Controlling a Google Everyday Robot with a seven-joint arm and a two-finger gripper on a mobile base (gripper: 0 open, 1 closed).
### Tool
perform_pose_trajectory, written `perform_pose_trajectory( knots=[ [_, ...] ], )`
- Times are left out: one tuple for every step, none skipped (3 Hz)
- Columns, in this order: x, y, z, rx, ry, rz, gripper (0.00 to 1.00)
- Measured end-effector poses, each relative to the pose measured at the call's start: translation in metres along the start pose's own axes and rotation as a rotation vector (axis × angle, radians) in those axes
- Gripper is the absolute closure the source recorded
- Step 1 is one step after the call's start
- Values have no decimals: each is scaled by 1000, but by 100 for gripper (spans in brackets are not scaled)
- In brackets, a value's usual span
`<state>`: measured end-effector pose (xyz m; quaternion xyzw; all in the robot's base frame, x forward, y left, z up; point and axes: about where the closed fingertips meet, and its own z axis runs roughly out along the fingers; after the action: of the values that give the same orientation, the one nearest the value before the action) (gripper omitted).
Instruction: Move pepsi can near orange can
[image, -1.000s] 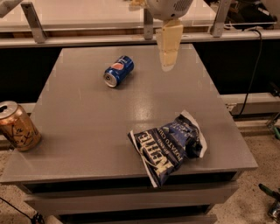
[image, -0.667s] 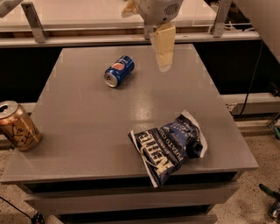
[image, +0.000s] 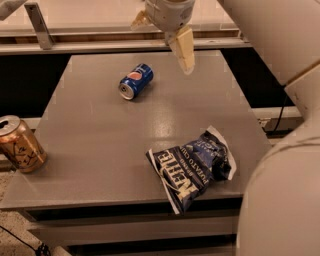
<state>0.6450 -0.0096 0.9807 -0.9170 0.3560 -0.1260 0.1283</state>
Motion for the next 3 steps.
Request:
perform_pose_trajectory(
  knots=[
    [14,-12,15,-15,40,-53,0],
    [24,-20,38,-44,53,-99,0],
    [25,-30,64,-41,5,-131,0]
  ],
)
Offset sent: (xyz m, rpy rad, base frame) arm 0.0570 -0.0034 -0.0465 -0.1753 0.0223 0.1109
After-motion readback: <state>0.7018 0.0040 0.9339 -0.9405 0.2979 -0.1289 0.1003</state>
